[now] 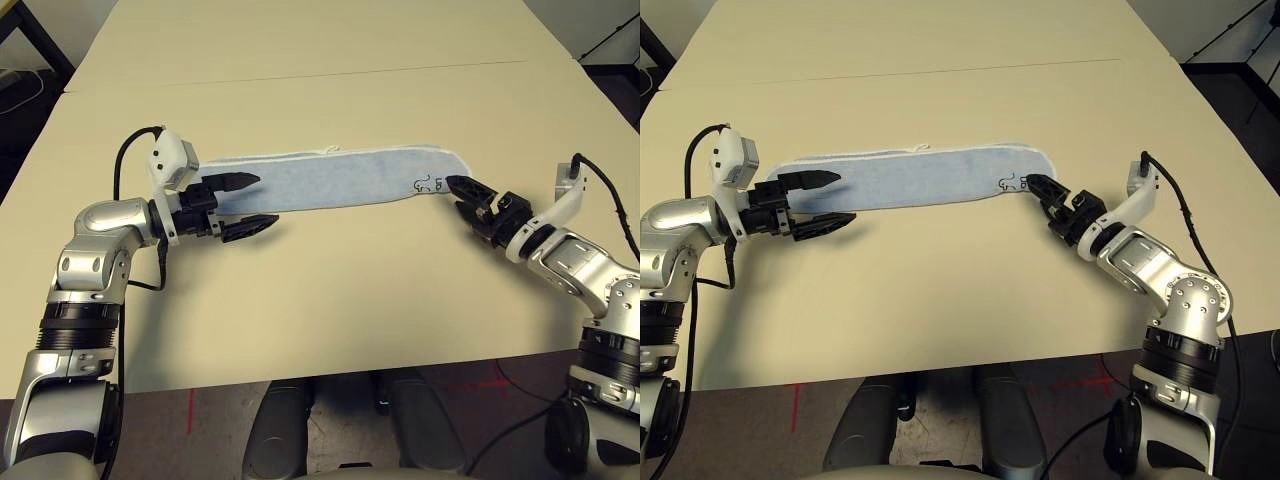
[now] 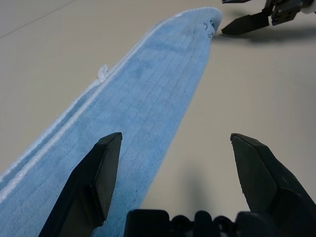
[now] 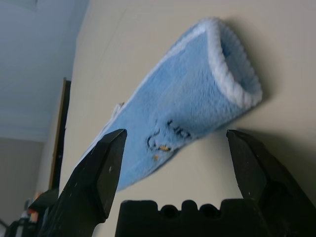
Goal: Fold the towel and set it aside.
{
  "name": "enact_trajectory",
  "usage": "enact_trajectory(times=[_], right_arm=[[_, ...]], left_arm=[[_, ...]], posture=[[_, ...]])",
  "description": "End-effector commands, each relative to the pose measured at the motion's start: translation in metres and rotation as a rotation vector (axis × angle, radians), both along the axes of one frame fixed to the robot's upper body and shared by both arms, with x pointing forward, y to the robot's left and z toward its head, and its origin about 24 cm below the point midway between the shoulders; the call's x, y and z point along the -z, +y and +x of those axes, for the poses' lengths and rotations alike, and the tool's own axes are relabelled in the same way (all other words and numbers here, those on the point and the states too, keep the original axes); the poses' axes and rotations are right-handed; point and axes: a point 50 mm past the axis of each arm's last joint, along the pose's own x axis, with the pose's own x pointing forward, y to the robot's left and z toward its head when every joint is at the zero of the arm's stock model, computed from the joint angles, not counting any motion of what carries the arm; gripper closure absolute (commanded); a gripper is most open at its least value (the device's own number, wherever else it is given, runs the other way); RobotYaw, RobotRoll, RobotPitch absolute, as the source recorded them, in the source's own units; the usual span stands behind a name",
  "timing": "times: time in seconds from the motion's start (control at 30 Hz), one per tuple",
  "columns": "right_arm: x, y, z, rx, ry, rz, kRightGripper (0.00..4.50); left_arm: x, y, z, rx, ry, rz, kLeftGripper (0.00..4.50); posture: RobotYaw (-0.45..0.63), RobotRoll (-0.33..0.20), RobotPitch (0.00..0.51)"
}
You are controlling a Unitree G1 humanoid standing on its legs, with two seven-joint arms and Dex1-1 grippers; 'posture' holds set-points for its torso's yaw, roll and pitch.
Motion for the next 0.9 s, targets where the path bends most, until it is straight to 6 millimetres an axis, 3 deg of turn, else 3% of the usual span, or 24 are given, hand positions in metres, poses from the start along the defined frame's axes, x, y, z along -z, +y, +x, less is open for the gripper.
enact_trajectory(times=[0.03,0.23,0.37,0.63,0.9], right_arm=[[0.0066,-0.002,0.0075,0.043,0.023,-0.01,0.05],[0.0077,-0.0052,0.0134,0.078,0.025,-0.029,0.04],[0.0082,-0.002,0.0148,0.073,0.028,-0.044,1.34],[0.0058,0.0005,0.0163,0.084,0.016,-0.047,4.36],[0.0042,-0.0041,0.0138,0.09,-0.01,-0.078,4.47]], left_arm=[[-0.0004,0.0023,-0.0024,-0.004,-0.001,0.013,0.03],[0.0,0.0034,-0.0032,-0.008,0.0,0.018,0.01],[0.0004,0.0033,-0.003,-0.007,0.003,0.022,0.0],[0.0008,0.0027,-0.0027,-0.001,0.01,0.025,0.0],[0.0018,0.0025,-0.0031,-0.001,0.015,0.03,0.0]], posture=[[0.05,0.0,0.264],[0.05,0.0,0.262],[0.05,0.0,0.261],[0.04,0.0,0.26],[0.04,0.0,0.258]])
